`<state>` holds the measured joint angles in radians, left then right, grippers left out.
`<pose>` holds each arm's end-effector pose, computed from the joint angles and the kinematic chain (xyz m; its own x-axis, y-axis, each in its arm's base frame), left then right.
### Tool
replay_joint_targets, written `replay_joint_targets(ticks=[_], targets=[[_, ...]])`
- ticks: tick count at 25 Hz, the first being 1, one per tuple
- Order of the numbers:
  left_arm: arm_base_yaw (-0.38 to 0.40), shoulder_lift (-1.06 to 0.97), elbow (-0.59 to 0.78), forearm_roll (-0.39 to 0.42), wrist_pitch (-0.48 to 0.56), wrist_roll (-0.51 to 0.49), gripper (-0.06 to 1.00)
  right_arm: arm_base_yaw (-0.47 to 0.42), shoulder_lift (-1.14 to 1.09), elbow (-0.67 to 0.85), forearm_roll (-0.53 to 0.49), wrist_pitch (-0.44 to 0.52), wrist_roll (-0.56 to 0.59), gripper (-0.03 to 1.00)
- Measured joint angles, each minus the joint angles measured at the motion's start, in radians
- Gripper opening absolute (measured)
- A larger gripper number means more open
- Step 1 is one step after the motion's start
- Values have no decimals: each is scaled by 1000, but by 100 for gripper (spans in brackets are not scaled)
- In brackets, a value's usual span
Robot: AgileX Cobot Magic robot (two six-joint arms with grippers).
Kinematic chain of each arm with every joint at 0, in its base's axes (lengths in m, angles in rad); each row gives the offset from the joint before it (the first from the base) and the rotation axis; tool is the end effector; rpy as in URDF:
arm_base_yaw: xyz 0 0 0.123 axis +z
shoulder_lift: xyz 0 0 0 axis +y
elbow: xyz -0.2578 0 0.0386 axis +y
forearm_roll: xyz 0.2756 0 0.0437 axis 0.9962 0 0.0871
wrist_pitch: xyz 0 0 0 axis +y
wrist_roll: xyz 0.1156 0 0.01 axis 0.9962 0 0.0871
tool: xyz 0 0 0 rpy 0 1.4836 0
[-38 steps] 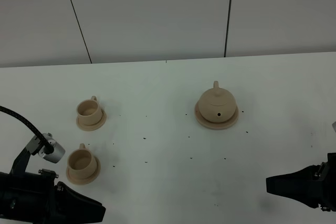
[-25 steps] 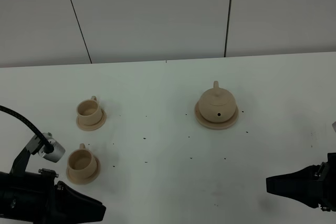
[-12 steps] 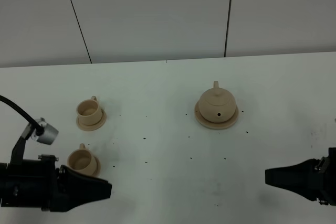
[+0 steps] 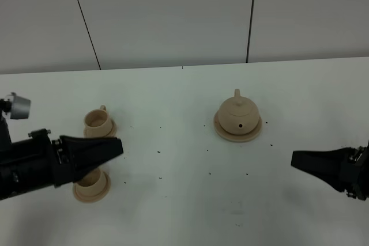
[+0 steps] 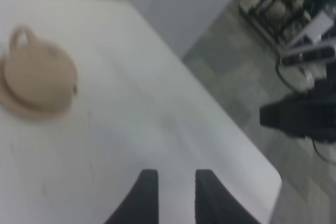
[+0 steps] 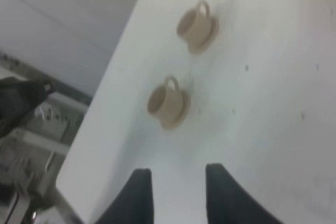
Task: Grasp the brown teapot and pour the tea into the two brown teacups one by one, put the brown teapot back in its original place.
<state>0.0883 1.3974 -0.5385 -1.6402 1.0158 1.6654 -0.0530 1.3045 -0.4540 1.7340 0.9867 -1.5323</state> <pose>0.2629 -0.0755 0.1658 -0.6332 -0.0755 -0.7703 0.5975 0.5848 -0.5486 0.2458 0.0827 0.1708 -0.6917 0.2202 -0.6877 -0.4850 0.5639 0.6684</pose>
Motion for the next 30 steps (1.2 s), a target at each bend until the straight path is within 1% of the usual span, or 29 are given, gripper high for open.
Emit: replay_joint_targets(ticks=[2, 3, 6, 10, 13, 16, 17, 18, 19, 20, 21, 23, 24, 27, 29, 30], targets=[[0, 0, 0, -53, 0, 51, 24, 0, 0, 0, 52, 0, -44, 24], [0, 0, 0, -78, 0, 87, 24, 0, 0, -4, 63, -1, -62, 24], [0, 0, -4, -78, -1, 141, 24, 0, 1, -29, 78, -4, -82, 24], [0, -34, -30, -78, -33, 158, 24, 0, 1, -81, 79, -15, -88, 24], [0, -116, -69, -78, -107, 152, 24, 0, 2, -111, 79, -24, -90, 24], [0, -224, -95, -77, -230, 117, 24, 0, 2, -124, 77, -47, -90, 24], [0, -265, -99, -67, -290, 94, 24, 0, 2, -125, 74, -62, -90, 24], [0, -308, -100, -41, -333, 71, 24, 0, 2, -126, 69, -78, -90, 24], [0, -344, -102, -9, -375, 37, 24, 0, 2, -126, 63, -96, -90, 24], [0, -378, -102, 40, -420, 1, 24, 0, 2, -126, 57, -111, -90, 24], [0, -425, -102, 97, -460, -61, 24, 0, 2, -126, 50, -124, -90, 24], [0, -493, -102, 215, -496, -172, 24, 0, 2, -126, 33, -139, -90, 24], [0, -521, -102, 276, -506, -248, 24, 0, 2, -126, 31, -147, -90, 24], [0, -605, -102, 534, -501, -496, 24, 0, 2, -126, 12, -172, -88, 24], [0, -656, -102, 708, -454, -693, 24, 0, 2, -127, -17, -192, -87, 24], [0, -679, -102, 818, -424, -775, 24, 0, 2, -127, -36, -205, -83, 24]])
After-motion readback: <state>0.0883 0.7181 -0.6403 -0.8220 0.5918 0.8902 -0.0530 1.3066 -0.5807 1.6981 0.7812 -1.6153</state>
